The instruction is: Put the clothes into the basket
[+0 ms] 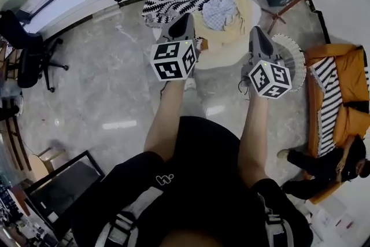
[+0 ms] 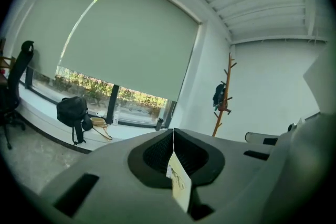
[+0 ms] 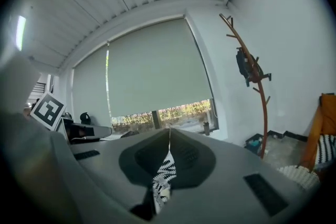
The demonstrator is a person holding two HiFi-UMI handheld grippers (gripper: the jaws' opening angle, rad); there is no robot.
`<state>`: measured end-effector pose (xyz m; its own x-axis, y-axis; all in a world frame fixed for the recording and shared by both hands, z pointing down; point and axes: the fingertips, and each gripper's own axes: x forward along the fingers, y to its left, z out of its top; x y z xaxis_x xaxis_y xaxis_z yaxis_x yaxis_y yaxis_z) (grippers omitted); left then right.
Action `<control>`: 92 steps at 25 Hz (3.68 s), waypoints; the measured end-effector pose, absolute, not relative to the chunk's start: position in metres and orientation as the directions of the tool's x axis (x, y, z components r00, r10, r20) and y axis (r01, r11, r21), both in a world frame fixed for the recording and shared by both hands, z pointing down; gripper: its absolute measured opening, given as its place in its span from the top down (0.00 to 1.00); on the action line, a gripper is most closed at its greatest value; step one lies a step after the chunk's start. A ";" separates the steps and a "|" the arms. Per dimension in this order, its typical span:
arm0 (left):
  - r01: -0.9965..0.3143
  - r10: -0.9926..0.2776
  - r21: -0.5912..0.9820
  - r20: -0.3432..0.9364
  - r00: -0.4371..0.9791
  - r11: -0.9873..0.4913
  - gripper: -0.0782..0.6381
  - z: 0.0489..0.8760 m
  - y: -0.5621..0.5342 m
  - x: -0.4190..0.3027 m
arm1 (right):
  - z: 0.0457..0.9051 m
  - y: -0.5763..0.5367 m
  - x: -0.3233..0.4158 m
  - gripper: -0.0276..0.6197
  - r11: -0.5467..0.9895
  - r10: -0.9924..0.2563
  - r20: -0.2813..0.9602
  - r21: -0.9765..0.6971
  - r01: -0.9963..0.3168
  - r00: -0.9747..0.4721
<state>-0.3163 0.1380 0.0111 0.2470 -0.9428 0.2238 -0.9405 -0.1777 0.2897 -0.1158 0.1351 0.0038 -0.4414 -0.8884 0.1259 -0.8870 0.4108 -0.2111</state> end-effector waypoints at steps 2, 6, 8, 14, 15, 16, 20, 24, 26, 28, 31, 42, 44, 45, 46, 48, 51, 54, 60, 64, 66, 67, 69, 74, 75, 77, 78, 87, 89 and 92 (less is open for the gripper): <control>-0.939 -0.940 0.306 0.245 0.237 -0.157 0.88 0.026 0.110 -0.329 | 0.013 0.104 -0.131 0.94 0.413 -0.882 0.148 -0.218 -0.884 -0.448; -0.938 -0.920 0.316 0.307 0.245 -0.144 0.88 0.053 0.065 -0.347 | 0.027 0.057 -0.161 0.94 0.412 -0.873 0.179 -0.227 -0.882 -0.454; -0.933 -0.910 0.333 0.330 0.252 -0.137 0.88 0.064 0.048 -0.354 | 0.036 0.043 -0.167 0.94 0.407 -0.868 0.210 -0.218 -0.887 -0.450; -0.918 -0.866 0.367 0.398 0.302 -0.152 0.88 0.102 0.020 -0.339 | 0.071 0.026 -0.148 0.94 0.356 -0.858 0.306 -0.225 -0.907 -0.413; -0.916 -0.857 0.370 0.411 0.310 -0.154 0.88 0.110 0.017 -0.333 | 0.077 0.024 -0.144 0.94 0.353 -0.855 0.318 -0.226 -0.908 -0.411; -0.914 -0.848 0.374 0.424 0.317 -0.155 0.88 0.118 0.016 -0.326 | 0.084 0.024 -0.141 0.94 0.351 -0.850 0.331 -0.227 -0.909 -0.411; -0.919 -0.827 0.367 0.465 0.316 -0.145 0.88 0.151 0.018 -0.304 | 0.122 0.022 -0.129 0.94 0.355 -0.819 0.374 -0.265 -0.897 -0.435; -0.923 -0.812 0.376 0.512 0.280 -0.081 0.88 0.191 0.012 -0.304 | 0.166 0.018 -0.132 0.94 0.393 -0.763 0.417 -0.307 -0.867 -0.494; -0.906 -0.794 0.417 0.524 0.308 -0.076 0.88 0.216 0.010 -0.289 | 0.189 0.014 -0.125 0.94 0.410 -0.729 0.461 -0.298 -0.862 -0.506; -0.903 -0.786 0.425 0.537 0.306 -0.062 0.88 0.242 0.000 -0.282 | 0.213 0.002 -0.124 0.94 0.436 -0.700 0.487 -0.289 -0.852 -0.523; -0.916 -0.779 0.400 0.562 0.280 -0.041 0.88 0.278 -0.017 -0.275 | 0.252 -0.019 -0.127 0.94 0.482 -0.657 0.509 -0.283 -0.829 -0.556; -0.929 -0.765 0.371 0.600 0.235 0.006 0.88 0.395 -0.064 -0.254 | 0.393 -0.090 -0.122 0.94 0.588 -0.584 0.526 -0.251 -0.769 -0.618; -0.925 -0.775 0.381 0.586 0.236 0.006 0.88 0.408 -0.077 -0.256 | 0.410 -0.107 -0.123 0.94 0.584 -0.595 0.518 -0.247 -0.773 -0.615; -0.924 -0.776 0.382 0.584 0.237 0.005 0.88 0.415 -0.082 -0.255 | 0.417 -0.115 -0.122 0.94 0.580 -0.601 0.516 -0.244 -0.777 -0.610; -0.925 -0.774 0.380 0.586 0.238 0.004 0.88 0.424 -0.088 -0.254 | 0.423 -0.123 -0.120 0.94 0.576 -0.606 0.516 -0.239 -0.781 -0.605; -0.927 -0.764 0.376 0.597 0.244 -0.003 0.88 0.440 -0.099 -0.250 | 0.436 -0.137 -0.116 0.94 0.575 -0.609 0.521 -0.229 -0.786 -0.598; -0.931 -0.752 0.364 0.605 0.262 -0.031 0.88 0.455 -0.115 -0.247 | 0.453 -0.156 -0.119 0.94 0.620 -0.593 0.514 -0.200 -0.759 -0.620; -0.940 -0.735 0.334 0.619 0.278 -0.074 0.88 0.472 -0.131 -0.242 | 0.472 -0.174 -0.124 0.93 0.672 -0.558 0.531 -0.161 -0.723 -0.637; -0.942 -0.707 0.333 0.655 0.266 -0.046 0.63 0.498 -0.151 -0.239 | 0.507 -0.208 -0.123 0.63 0.709 -0.502 0.584 -0.143 -0.690 -0.638; -0.955 -0.678 0.292 0.693 0.245 -0.047 0.58 0.527 -0.162 -0.239 | 0.535 -0.240 -0.118 0.57 0.719 -0.489 0.626 -0.105 -0.687 -0.607; -0.956 -0.657 0.290 0.712 0.246 -0.043 0.56 0.543 -0.166 -0.240 | 0.550 -0.252 -0.118 0.55 0.737 -0.466 0.654 -0.086 -0.670 -0.596; -0.958 -0.647 0.284 0.724 0.239 -0.035 0.54 0.550 -0.168 -0.241 | 0.557 -0.258 -0.119 0.54 0.749 -0.452 0.666 -0.079 -0.658 -0.594; -0.967 -0.629 0.256 0.751 0.199 0.000 0.49 0.564 -0.173 -0.247 | 0.567 -0.269 -0.121 0.53 0.773 -0.424 0.681 -0.071 -0.630 -0.597; -0.961 -0.610 0.273 0.770 0.186 0.051 0.46 0.589 -0.183 -0.247 | 0.585 -0.284 -0.136 0.49 0.842 -0.349 0.707 -0.052 -0.537 -0.616; -0.959 -0.601 0.279 0.775 0.195 0.048 0.46 0.595 -0.183 -0.245 | 0.592 -0.285 -0.136 0.48 0.846 -0.332 0.720 -0.057 -0.530 -0.609; -0.951 -0.582 0.304 0.783 0.218 0.052 0.46 0.606 -0.184 -0.239 | 0.608 -0.287 -0.137 0.48 0.851 -0.295 0.748 -0.078 -0.520 -0.594; -0.946 -0.574 0.321 0.785 0.234 0.054 0.46 0.611 -0.186 -0.235 | 0.614 -0.288 -0.138 0.48 0.854 -0.277 0.761 -0.085 -0.514 -0.587; -0.941 -0.470 0.338 0.831 0.297 0.002 0.47 0.650 -0.188 -0.205 | 0.641 -0.275 -0.135 0.66 0.818 -0.187 0.837 -0.157 -0.553 -0.514; -0.923 -0.499 0.383 0.795 0.345 -0.029 0.78 0.636 -0.188 -0.195 | 0.639 -0.265 -0.133 0.77 0.838 -0.153 0.860 -0.148 -0.525 -0.488; -0.907 -0.511 0.411 0.763 0.396 -0.088 0.82 0.617 -0.182 -0.181 | 0.626 -0.258 -0.128 0.82 0.840 -0.146 0.854 -0.160 -0.519 -0.500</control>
<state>-0.1807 -0.1821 0.6175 0.3957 -0.5115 0.7628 -0.9072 -0.0882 0.4114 -0.1278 -0.2582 0.6260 -0.4996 -0.1463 0.8538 -0.5186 0.8400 -0.1595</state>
